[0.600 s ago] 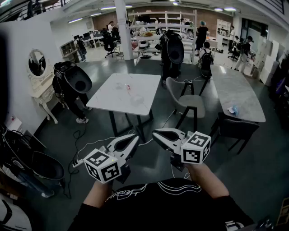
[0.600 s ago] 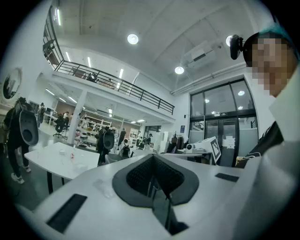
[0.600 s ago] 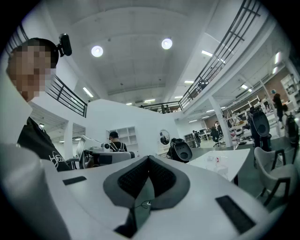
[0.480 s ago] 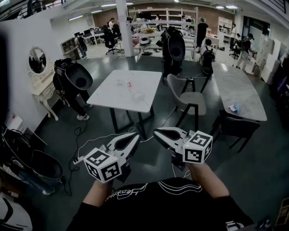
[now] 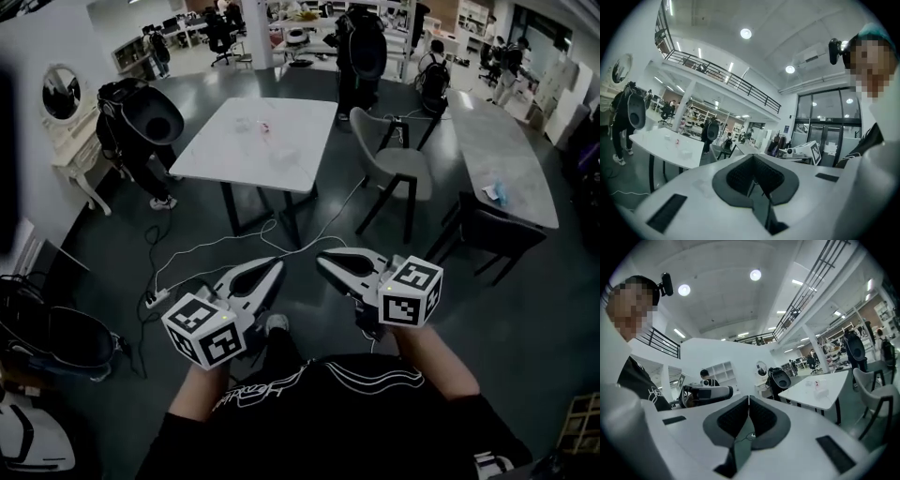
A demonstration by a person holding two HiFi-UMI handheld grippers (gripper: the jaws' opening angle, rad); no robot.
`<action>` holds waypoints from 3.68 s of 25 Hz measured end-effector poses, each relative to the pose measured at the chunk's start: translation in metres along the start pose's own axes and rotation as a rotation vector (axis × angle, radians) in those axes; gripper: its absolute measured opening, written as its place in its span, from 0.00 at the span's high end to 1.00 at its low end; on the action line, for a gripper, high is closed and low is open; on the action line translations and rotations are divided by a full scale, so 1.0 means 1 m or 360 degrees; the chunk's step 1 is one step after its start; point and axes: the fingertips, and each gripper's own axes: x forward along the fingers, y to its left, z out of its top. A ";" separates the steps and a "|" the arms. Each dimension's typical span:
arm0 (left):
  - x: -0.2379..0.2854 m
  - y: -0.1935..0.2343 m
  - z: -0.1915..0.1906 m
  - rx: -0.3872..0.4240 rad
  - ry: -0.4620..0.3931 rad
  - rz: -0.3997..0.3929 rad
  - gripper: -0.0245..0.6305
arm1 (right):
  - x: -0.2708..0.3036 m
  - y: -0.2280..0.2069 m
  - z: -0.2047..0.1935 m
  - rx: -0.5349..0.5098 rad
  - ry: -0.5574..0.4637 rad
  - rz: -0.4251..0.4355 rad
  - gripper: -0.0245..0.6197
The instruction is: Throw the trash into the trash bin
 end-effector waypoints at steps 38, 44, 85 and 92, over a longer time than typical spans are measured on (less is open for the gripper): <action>0.098 0.446 0.007 -0.0493 0.0361 -0.0078 0.96 | 0.353 -0.284 -0.024 0.0362 0.0492 -0.0151 0.91; 0.138 0.492 0.017 -0.0472 0.0450 -0.0013 0.96 | 0.368 -0.339 -0.008 0.0329 0.0492 -0.0144 0.90; 0.177 0.583 -0.043 -0.0970 0.0445 0.0254 0.95 | 0.417 -0.545 -0.111 -0.0396 0.1466 -0.0587 0.82; 0.158 0.581 -0.043 -0.0969 0.0419 0.0322 0.96 | 0.416 -0.552 -0.109 -0.0451 0.1452 -0.0642 0.90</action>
